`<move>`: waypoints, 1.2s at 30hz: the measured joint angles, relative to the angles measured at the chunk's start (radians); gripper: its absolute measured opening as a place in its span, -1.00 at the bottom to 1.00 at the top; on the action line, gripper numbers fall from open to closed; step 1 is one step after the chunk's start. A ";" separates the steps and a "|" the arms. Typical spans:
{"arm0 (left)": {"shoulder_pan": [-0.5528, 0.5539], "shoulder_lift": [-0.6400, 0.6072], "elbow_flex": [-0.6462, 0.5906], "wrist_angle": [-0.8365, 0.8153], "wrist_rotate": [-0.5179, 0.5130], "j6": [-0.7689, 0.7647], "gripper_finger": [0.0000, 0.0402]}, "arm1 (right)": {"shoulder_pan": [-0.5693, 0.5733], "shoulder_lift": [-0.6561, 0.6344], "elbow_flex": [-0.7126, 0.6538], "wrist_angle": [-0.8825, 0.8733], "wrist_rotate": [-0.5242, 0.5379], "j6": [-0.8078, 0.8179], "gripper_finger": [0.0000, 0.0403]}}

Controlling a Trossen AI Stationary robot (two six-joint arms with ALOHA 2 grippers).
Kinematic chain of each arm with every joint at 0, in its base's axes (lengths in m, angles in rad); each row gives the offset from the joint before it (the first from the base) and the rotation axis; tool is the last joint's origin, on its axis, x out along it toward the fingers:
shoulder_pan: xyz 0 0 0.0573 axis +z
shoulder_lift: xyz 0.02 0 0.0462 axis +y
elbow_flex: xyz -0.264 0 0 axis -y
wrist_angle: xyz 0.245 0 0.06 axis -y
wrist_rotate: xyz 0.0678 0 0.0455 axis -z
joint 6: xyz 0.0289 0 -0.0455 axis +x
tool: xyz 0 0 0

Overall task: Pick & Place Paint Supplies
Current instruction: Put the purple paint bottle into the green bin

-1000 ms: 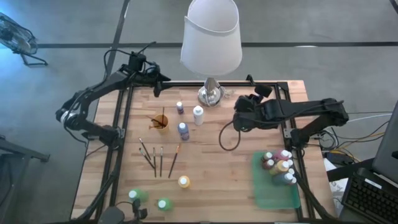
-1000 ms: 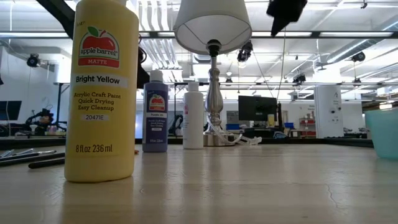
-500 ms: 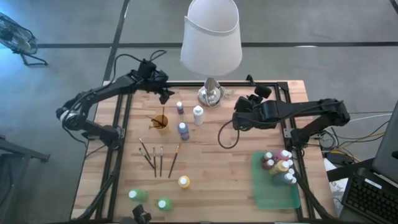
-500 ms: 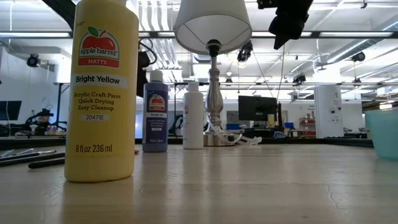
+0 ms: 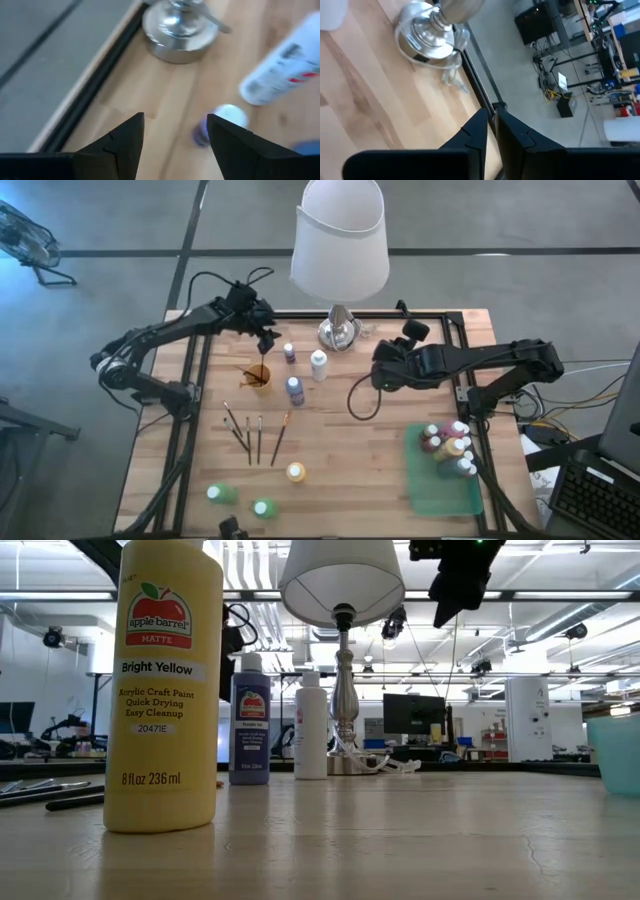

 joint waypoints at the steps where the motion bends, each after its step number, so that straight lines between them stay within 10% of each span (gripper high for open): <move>1: -0.007 0.000 0.000 -0.007 0.019 0.006 0.10 | -0.001 0.000 0.000 0.009 -0.012 -0.012 -0.83; 36: -0.161 0.040 -0.002 -0.034 0.017 0.006 0.10 | 0.000 0.000 0.000 0.053 -0.070 -0.028 -0.49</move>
